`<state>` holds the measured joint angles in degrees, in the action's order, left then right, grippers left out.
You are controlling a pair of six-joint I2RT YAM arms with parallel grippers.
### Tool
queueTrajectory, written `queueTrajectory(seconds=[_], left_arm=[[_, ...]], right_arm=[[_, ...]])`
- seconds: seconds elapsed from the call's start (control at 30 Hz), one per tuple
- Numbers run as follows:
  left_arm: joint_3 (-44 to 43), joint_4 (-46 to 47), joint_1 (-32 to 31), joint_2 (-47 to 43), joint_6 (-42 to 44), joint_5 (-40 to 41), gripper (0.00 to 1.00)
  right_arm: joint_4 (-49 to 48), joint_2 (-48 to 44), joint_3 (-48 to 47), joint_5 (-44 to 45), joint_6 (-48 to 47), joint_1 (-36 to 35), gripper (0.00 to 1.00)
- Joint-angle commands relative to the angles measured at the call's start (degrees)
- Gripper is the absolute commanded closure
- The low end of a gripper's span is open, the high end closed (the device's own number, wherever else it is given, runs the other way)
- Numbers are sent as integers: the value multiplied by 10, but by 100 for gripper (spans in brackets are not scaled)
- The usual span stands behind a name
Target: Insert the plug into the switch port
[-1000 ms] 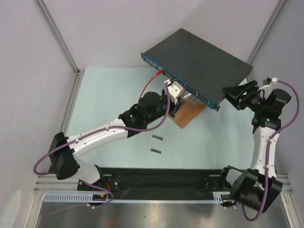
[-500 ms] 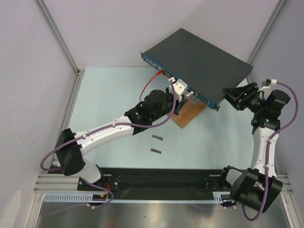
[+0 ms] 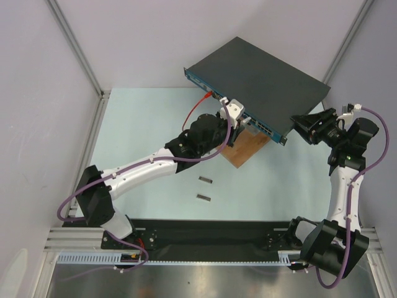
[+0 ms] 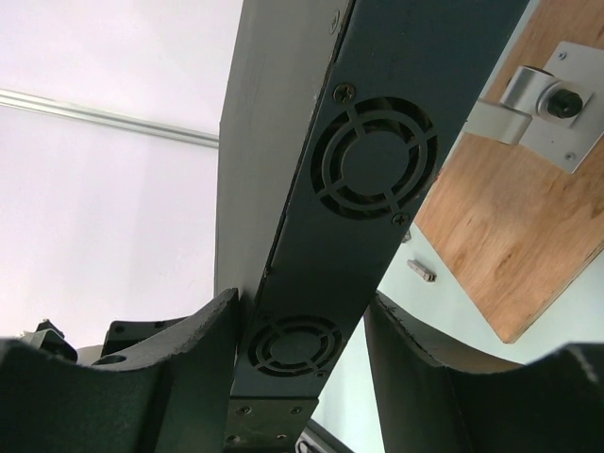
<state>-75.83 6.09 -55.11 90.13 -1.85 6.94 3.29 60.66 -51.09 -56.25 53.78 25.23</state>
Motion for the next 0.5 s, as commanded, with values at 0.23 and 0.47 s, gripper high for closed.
queueTrajectory(seconds=[0.23, 0.47], left_arm=[[-40, 16, 19, 3, -35, 19, 100], [-48, 21, 19, 10, -41, 18, 100]], right_arm=[[-26, 2, 14, -17, -11, -11, 100], [-27, 4, 17, -14, -10, -16, 100]])
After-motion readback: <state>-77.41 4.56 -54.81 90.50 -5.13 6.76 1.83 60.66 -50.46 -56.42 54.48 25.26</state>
